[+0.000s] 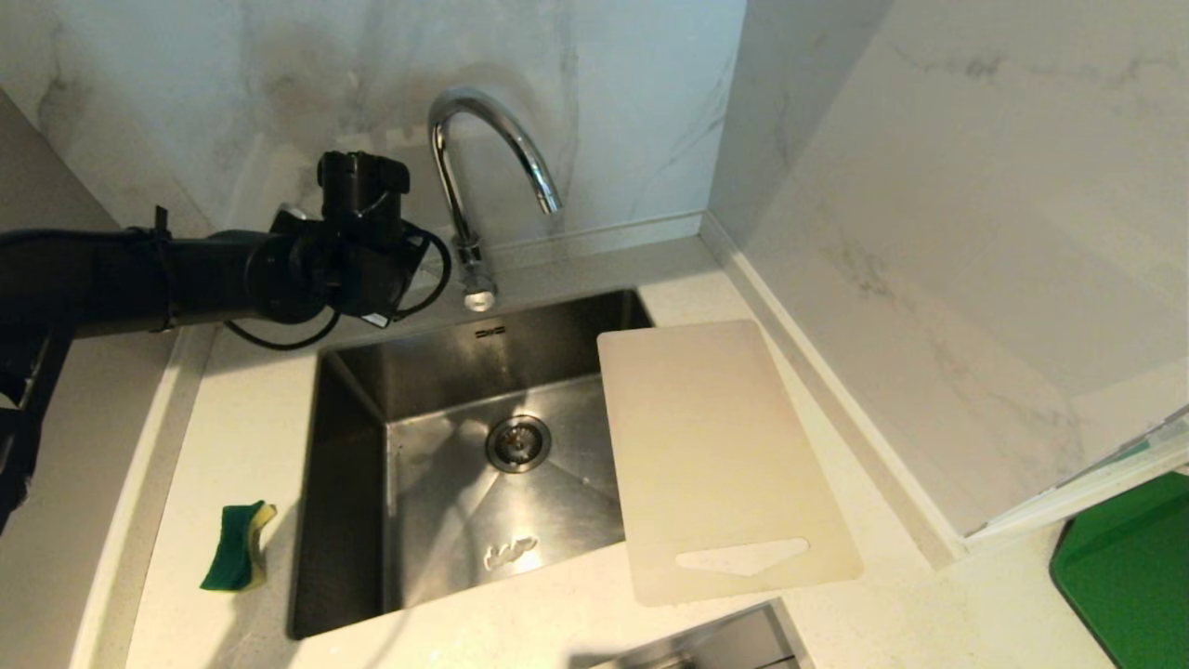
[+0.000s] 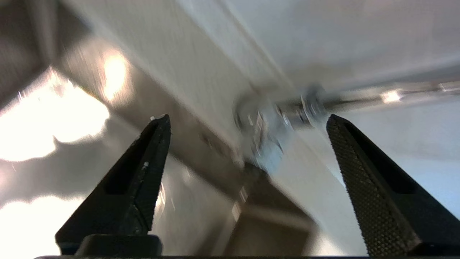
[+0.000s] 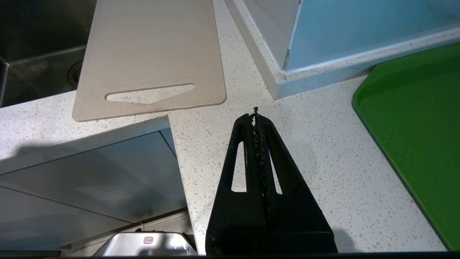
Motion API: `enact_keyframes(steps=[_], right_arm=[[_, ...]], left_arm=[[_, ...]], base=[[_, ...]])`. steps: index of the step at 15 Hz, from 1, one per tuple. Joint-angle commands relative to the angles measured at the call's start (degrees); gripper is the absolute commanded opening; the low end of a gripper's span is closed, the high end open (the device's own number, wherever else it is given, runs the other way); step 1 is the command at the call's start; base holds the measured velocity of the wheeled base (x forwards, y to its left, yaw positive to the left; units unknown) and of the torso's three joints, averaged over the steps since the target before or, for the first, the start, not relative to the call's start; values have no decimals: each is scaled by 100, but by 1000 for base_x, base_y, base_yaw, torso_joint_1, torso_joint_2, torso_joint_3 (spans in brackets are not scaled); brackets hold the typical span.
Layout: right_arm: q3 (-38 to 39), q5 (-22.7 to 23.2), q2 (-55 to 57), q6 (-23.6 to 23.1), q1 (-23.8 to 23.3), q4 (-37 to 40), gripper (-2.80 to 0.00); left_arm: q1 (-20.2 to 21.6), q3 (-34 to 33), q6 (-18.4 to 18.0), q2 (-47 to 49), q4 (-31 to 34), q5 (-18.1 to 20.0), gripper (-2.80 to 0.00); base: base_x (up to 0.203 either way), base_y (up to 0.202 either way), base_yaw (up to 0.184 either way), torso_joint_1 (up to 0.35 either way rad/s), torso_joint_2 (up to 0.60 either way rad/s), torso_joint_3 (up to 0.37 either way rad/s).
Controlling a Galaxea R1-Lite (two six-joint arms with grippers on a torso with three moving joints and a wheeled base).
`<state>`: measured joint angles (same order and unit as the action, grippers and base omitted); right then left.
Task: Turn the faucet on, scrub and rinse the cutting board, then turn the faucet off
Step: Turn on the tap
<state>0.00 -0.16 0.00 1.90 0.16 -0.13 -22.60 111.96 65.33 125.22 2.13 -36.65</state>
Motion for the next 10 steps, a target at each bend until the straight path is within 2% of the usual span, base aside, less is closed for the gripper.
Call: enact_keyframes(steps=[1,5,10], right_arm=[[9,-2,9,3,2,-4,-280],[0,-2,9,3,-7,-4,-280],[6,-2,9,3,1,-4,-280]], left_arm=[[-48,14,-136,268,-224,-185,0],[-250,37,-392,380,-637,-200,0],[-235,38,-450,653,-789,-168,0]], base=[[0,0,0,0,0,0],[0,0,0,0,0,0],[0,0,0,0,0,0]])
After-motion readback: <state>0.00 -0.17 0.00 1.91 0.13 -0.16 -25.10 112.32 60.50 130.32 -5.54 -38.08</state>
